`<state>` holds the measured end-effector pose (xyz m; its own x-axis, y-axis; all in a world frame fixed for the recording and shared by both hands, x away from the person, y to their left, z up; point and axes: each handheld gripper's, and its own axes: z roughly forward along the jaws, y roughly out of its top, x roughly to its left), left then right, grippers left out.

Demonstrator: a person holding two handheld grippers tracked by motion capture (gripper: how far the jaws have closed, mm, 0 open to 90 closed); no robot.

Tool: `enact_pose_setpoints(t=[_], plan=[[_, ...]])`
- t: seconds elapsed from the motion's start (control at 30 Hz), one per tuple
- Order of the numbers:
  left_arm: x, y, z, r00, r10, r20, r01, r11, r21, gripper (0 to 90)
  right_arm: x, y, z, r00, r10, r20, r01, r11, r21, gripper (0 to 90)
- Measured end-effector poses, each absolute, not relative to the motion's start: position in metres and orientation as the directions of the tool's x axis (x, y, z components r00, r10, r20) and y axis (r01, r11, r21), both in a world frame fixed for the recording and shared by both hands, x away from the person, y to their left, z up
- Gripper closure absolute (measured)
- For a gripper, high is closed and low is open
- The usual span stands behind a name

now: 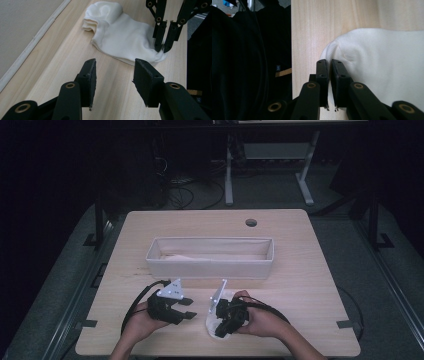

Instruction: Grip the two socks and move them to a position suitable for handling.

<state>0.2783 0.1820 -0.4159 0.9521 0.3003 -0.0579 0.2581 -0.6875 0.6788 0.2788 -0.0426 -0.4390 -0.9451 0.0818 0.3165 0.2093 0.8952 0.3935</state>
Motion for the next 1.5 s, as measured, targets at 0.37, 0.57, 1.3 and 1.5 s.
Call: enact_pose_setpoints(t=[0.37,0.57,1.3,1.5], plan=[[0.277,0.178,-0.416,0.956,0.29,-0.056,0.25,-0.694,0.676,53.0,0.286,-0.056,-0.43,-0.953,0.125,0.276,0.24,0.868,0.436,82.6],[0.276,0.175,-0.417,0.957,0.282,-0.063,0.249,-0.695,0.674,53.6,0.285,-0.055,-0.444,-0.949,0.126,0.289,0.244,0.876,0.417,81.5],[0.27,0.132,-0.424,0.987,0.143,-0.075,0.157,-0.742,0.652,70.2,0.33,-0.081,-0.429,-0.959,0.206,0.195,0.274,0.849,0.453,75.6],[0.271,0.116,-0.435,0.989,0.109,-0.104,0.15,-0.771,0.619,71.1,0.34,-0.08,-0.438,-0.955,0.213,0.208,0.285,0.857,0.429,76.8]])
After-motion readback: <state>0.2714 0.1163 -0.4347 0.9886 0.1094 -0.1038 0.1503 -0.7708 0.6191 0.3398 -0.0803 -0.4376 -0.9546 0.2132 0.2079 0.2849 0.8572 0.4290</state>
